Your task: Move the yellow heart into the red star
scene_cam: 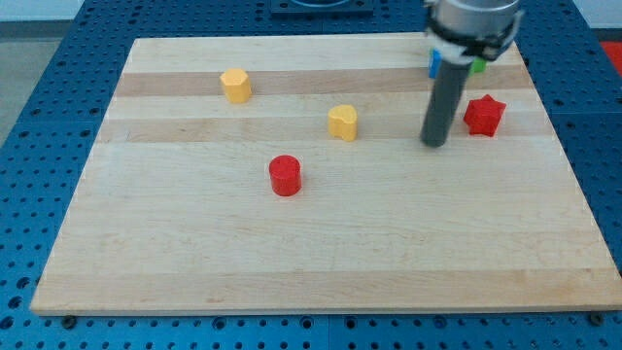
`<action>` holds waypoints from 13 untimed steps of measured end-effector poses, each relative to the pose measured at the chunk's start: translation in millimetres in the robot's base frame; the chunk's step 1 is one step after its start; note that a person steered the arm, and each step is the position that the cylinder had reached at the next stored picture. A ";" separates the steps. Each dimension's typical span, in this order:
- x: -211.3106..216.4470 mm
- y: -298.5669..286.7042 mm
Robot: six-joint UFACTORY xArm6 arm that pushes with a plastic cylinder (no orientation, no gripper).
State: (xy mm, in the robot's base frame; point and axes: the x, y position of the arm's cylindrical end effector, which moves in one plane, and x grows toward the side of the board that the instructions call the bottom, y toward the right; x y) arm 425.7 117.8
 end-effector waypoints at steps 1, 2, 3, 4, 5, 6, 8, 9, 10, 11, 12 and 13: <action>2.1 -49.0; -2.3 -105.8; -3.4 -141.9; -25.4 -150.7; -46.4 -137.5; -51.1 -112.9; -45.2 -33.0; -45.0 20.3; -45.0 54.5; -53.3 39.5; -58.2 9.3; -21.0 -6.4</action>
State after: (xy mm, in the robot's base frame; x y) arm 404.7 111.4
